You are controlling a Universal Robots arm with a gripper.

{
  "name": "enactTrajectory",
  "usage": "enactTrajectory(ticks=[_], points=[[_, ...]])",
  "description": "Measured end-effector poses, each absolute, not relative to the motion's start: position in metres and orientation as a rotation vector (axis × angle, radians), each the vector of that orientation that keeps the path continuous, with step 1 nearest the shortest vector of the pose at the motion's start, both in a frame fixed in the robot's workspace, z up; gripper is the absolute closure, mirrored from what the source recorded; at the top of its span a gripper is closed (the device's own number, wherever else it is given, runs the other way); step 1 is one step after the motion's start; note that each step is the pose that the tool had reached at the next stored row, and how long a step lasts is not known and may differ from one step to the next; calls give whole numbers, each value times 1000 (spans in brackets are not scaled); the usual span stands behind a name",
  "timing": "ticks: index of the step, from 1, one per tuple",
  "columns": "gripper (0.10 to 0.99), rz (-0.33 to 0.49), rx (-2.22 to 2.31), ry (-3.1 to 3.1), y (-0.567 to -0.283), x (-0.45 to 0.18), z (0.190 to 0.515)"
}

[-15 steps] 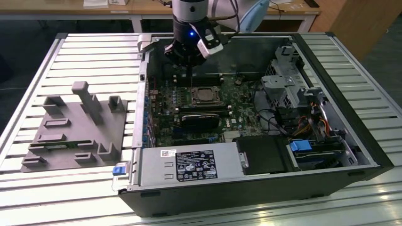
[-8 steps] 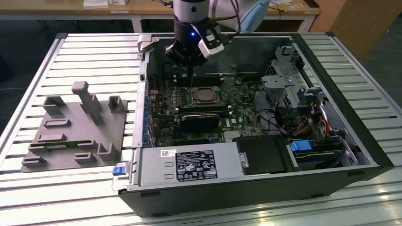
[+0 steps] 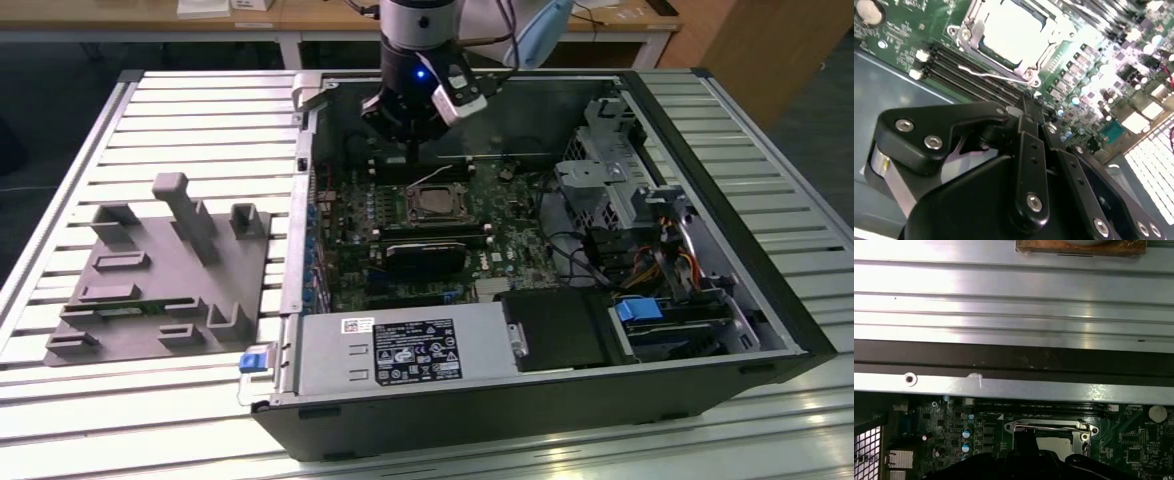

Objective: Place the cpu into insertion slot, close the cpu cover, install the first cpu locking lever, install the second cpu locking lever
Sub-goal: 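Install the first cpu locking lever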

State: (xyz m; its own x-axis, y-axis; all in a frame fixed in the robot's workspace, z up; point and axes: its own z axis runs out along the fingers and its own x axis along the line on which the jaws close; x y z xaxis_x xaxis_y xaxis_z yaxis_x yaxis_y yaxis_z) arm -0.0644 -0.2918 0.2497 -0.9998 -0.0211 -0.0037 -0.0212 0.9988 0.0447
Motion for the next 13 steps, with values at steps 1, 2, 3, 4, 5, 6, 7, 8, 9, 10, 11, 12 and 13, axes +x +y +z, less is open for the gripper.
enactTrajectory(ticks=[1, 2, 3, 4, 5, 6, 7, 8, 9, 10, 11, 12, 13], points=[[980, 75, -33, 3137, -292, -64, 249], [980, 86, -33, 3137, -292, -63, 249], [980, 103, -33, 3136, -292, -63, 248], [980, 120, -33, 3135, -292, -63, 247], [980, 135, -33, 3135, -292, -63, 247], [980, 140, -33, 3134, -292, -63, 246], [980, 140, -33, 3134, -292, -62, 246], [980, 140, -33, 3135, -292, -61, 245], [980, 140, -33, 3135, -292, -60, 244], [980, 140, -33, 3135, -292, -59, 244], [980, 140, -33, 3135, -292, -58, 243], [980, 140, -33, 3135, -292, -57, 243], [980, 140, -33, 3135, -292, -57, 242]])
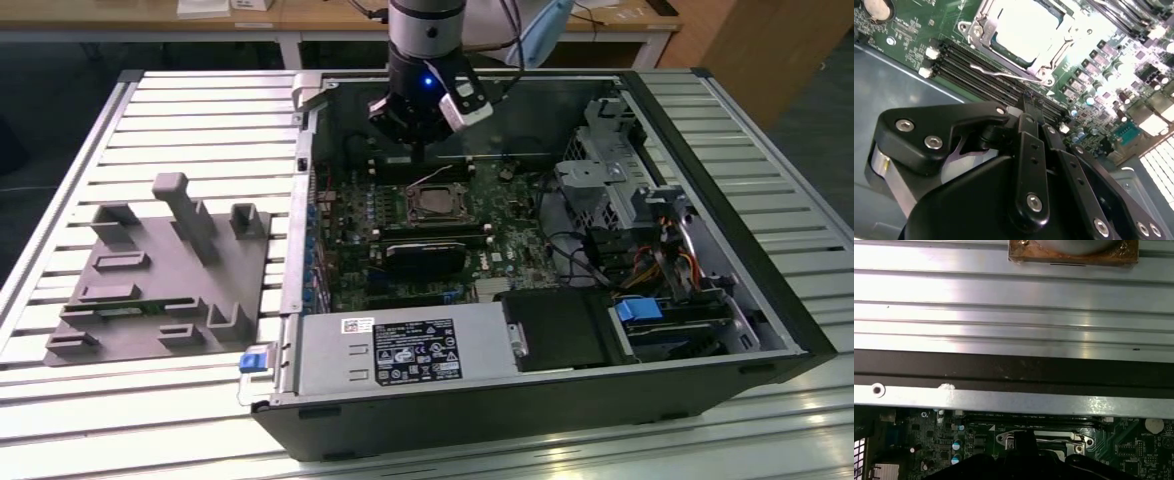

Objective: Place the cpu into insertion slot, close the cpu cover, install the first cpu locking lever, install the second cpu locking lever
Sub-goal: 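Install the first cpu locking lever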

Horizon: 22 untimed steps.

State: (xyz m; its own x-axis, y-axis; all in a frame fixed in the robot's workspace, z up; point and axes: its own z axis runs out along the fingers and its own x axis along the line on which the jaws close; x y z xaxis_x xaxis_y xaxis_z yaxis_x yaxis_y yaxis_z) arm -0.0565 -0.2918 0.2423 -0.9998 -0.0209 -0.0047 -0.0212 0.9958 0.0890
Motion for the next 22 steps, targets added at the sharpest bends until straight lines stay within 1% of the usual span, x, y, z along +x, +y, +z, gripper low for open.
enactTrajectory(ticks=[22], points=[[980, 140, -49, 3135, -290, -37, 228]])
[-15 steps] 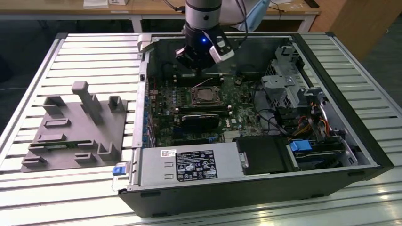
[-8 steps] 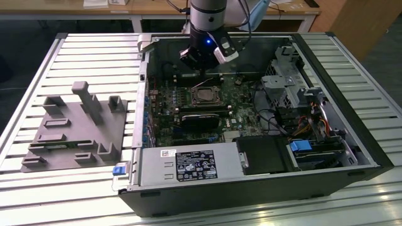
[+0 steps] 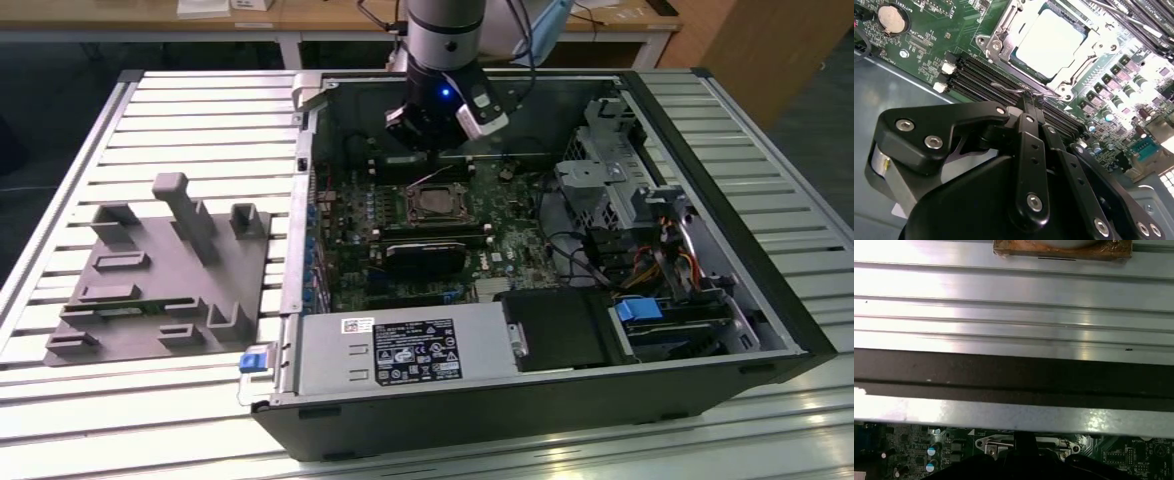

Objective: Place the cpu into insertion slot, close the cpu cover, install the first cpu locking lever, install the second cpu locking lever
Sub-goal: 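Install the first cpu locking lever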

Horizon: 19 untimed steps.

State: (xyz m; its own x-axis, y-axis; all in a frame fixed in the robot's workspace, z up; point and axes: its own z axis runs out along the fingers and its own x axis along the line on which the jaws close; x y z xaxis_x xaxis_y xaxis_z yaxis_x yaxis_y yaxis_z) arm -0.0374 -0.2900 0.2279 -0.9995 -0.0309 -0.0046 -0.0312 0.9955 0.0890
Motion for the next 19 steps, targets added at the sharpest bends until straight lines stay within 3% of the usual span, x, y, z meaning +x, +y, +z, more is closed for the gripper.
enactTrajectory(ticks=[19], points=[[980, 140, -46, 3135, -289, -33, 224]])
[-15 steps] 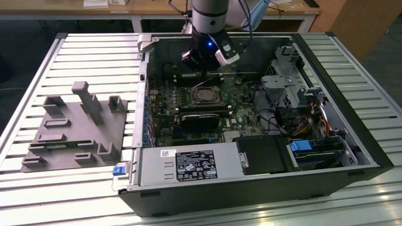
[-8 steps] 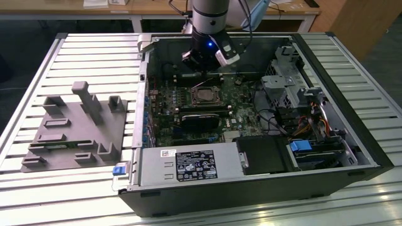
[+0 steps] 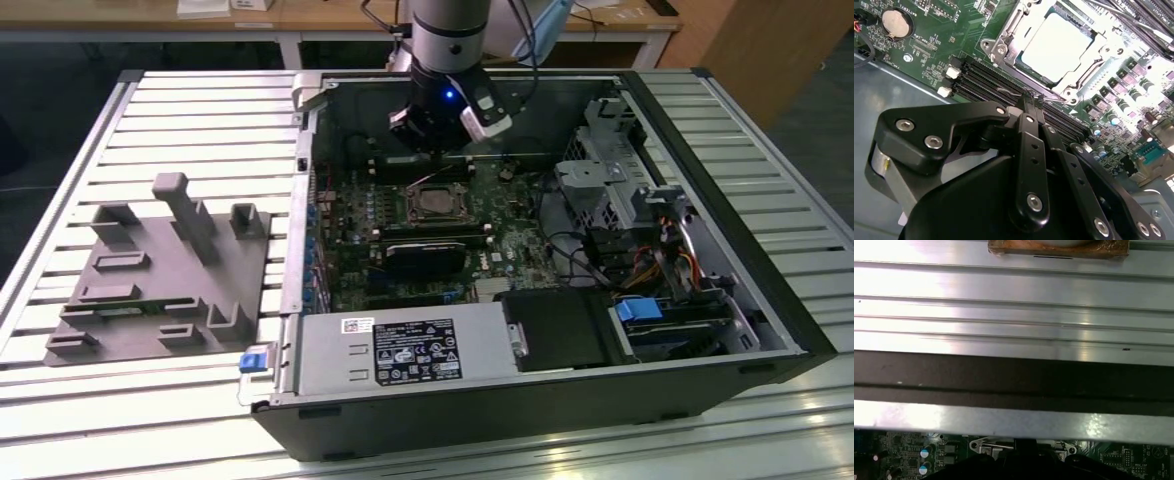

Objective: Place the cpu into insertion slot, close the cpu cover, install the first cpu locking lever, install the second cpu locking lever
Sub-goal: 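Install the first cpu locking lever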

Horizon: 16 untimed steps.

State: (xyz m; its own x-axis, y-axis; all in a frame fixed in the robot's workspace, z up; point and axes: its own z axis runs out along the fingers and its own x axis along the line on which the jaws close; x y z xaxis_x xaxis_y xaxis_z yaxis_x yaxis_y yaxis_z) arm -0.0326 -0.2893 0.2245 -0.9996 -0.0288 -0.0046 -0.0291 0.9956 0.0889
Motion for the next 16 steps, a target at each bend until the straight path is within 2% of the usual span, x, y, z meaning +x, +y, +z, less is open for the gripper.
enactTrajectory(ticks=[16], points=[[980, 140, -44, 3135, -287, -24, 219]])
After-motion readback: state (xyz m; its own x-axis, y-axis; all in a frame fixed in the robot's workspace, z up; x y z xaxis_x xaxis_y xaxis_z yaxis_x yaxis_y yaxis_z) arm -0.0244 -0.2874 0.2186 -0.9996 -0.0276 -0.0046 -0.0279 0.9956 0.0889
